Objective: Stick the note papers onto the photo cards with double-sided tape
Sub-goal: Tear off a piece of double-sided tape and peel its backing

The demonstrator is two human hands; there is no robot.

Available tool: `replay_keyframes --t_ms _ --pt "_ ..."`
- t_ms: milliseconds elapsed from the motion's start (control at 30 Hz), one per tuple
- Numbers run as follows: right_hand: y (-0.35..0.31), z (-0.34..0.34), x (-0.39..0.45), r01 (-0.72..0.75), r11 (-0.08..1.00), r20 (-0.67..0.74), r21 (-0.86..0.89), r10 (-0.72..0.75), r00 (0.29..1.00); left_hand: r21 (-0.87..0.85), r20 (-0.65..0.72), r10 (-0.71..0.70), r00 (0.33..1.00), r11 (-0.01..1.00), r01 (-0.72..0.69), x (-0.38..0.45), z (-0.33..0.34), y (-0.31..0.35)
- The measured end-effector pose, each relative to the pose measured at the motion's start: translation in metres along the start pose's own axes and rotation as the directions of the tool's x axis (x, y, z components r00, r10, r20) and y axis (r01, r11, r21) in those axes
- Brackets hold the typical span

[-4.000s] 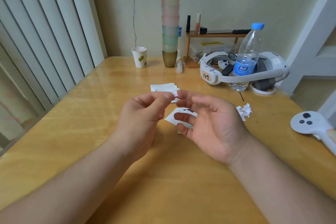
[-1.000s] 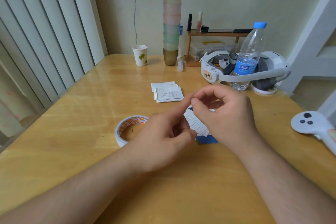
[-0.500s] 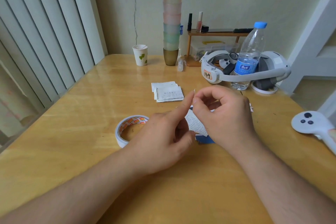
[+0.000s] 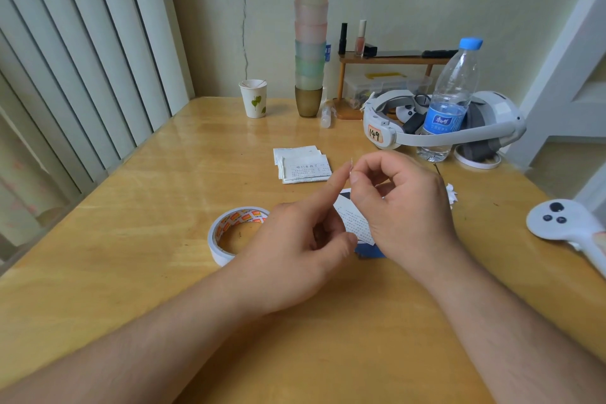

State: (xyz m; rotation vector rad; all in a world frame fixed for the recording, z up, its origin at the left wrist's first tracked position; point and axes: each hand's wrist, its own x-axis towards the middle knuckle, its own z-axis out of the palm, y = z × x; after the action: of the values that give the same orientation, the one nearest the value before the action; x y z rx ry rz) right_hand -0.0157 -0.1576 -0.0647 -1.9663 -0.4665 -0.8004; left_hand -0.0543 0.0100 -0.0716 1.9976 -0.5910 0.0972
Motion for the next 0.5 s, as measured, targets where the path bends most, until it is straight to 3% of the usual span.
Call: replay_keyframes --t_ms 300,500 --pt "-0.0009 -0.0006 0.0010 -0.099 0.989 0.036 0.107 0.096 0.995 -0.317 -0.013 -0.064 0.998 0.947 0.056 0.0033 -0.0006 -0.0031" --pt "-0.0009 -0.0009 0.0010 -0.122 0.984 0.053 0.132 0.116 0.992 -0.437 -0.022 -0.097 0.995 0.896 0.078 0.0046 -0.0013 -0.0034"
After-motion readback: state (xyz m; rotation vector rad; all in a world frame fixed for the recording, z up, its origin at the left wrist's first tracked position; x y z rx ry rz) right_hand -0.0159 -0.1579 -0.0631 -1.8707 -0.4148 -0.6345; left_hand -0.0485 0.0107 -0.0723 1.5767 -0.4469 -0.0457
